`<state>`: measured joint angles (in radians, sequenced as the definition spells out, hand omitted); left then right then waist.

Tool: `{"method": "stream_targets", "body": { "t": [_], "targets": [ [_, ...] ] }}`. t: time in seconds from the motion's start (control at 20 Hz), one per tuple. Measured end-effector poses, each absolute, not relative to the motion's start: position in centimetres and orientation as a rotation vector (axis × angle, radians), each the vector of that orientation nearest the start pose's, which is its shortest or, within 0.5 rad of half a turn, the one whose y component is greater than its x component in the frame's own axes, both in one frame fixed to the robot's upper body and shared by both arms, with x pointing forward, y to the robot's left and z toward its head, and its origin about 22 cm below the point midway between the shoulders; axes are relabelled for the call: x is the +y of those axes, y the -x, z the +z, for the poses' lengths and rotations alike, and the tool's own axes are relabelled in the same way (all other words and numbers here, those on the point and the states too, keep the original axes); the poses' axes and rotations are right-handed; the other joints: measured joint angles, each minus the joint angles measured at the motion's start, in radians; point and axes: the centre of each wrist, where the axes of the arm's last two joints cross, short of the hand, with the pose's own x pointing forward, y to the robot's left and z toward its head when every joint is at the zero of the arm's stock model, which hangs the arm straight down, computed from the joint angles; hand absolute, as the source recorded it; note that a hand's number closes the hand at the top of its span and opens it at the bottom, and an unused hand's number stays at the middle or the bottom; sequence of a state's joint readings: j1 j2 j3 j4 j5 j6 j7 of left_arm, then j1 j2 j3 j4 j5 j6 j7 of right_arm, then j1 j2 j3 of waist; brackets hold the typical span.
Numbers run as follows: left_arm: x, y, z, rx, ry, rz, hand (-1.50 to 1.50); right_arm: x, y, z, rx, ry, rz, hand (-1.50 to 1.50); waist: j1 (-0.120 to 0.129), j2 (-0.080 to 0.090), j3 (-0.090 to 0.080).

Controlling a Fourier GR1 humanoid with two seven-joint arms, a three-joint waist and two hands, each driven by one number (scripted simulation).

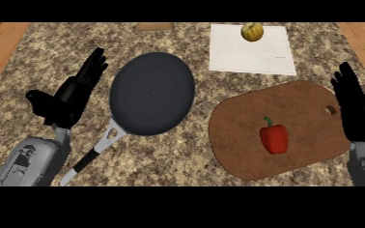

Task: Pick the bell pepper from the cutting board and place it in the pan

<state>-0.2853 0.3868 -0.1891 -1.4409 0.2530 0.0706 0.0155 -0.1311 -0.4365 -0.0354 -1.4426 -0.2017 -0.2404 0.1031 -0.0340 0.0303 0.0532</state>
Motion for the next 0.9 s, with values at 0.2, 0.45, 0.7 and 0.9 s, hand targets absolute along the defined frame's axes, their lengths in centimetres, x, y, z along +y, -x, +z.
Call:
{"method": "stream_targets", "body": {
  "t": [0.2,0.45,0.7,0.9],
  "targets": [
    [27.8,-30.0,4.3,-1.525,-0.150,-0.247,0.00,-31.1,-28.2,6.1,-1.621,0.145,-0.017,-1.50,0.030,-0.021,-0.030],
    [31.8,-28.7,2.5,-1.363,-0.334,-0.181,0.00,-31.7,-28.7,9.5,-1.816,0.190,0.095,1.50,0.037,-0.033,-0.048],
    [34.9,-27.1,0.9,-1.243,-0.450,-0.108,0.00,-32.0,-26.1,4.9,-1.851,0.125,-0.272,-1.50,0.019,-0.033,-0.049],
    [35.1,-26.8,1.1,-1.214,-0.481,-0.099,0.00,-33.7,-22.7,3.0,-1.939,0.064,-0.248,-1.50,0.022,-0.033,-0.051]
  ]
}}
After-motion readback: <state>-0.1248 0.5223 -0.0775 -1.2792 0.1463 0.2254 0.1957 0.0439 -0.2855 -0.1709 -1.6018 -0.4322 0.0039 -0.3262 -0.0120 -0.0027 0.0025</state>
